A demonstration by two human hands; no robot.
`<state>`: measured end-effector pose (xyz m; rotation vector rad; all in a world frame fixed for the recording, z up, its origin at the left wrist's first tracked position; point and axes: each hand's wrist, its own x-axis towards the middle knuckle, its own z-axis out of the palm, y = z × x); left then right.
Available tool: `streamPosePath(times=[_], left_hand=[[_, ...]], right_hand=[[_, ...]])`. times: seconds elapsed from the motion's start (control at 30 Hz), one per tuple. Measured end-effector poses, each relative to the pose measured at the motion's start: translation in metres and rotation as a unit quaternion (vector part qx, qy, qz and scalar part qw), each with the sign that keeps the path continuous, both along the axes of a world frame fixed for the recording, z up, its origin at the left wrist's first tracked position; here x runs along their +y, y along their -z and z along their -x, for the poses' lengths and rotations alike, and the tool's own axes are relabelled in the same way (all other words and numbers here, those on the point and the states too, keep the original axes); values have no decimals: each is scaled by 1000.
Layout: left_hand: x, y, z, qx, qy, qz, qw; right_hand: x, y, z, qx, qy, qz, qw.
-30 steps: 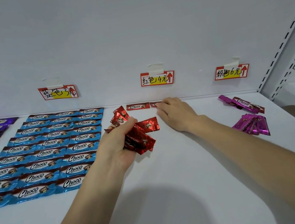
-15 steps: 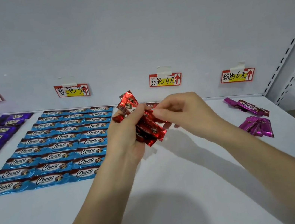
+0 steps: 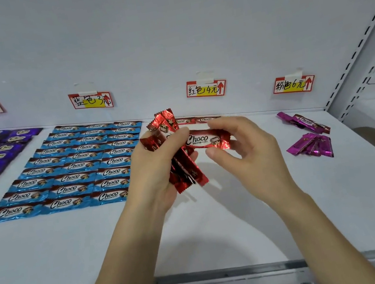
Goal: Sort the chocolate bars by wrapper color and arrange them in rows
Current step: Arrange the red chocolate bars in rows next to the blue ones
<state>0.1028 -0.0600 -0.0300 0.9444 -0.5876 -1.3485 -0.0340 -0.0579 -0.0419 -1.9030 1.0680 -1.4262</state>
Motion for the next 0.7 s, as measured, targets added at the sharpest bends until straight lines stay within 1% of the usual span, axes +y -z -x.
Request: streamPosePath(times=[0.07,0.13,0.17,0.23,0.3,0.37,0.4,0.43,0.5,0.53,0.57,0.63,0.7], left_hand=[[4,1,0,-1,-15,5,1000],[8,0,1,-2,-23,11,1000],[10,0,1,-10,-26,16,999],[13,1,2,-40,-35,31,998],[14,2,2,-99,-51,49,993],[16,2,2,-151,-60,61,985],[17,2,1,-159,-58,60,984],[17,1,1,-149,-50,53,986],[19,-1,0,-94,-20,30,995],[19,-2,-1,-73,-7,19,997],[19,-2,-1,-65,1,8,998],[17,-2,-4,-60,2,-5,998],[15,-2,-7,-60,-1,-9,998]], right_hand=[[8,1,-2,-96,-4,-56,994],[11,2,-2,-181,8,-104,978],[12,3,-1,-195,11,-122,973],[15,5,-1,-196,-16,-149,969],[17,5,-3,-203,-46,-155,966],[17,2,-5,-199,-40,-152,967],[17,1,-6,-205,-33,-157,966],[15,0,-5,-214,-25,-169,962],[11,0,-3,-227,-17,-195,954],[10,0,-3,-217,-12,-193,957],[9,-1,-2,-187,-3,-174,967],[8,0,0,-81,23,-93,992],[5,-1,4,35,24,-4,999]])
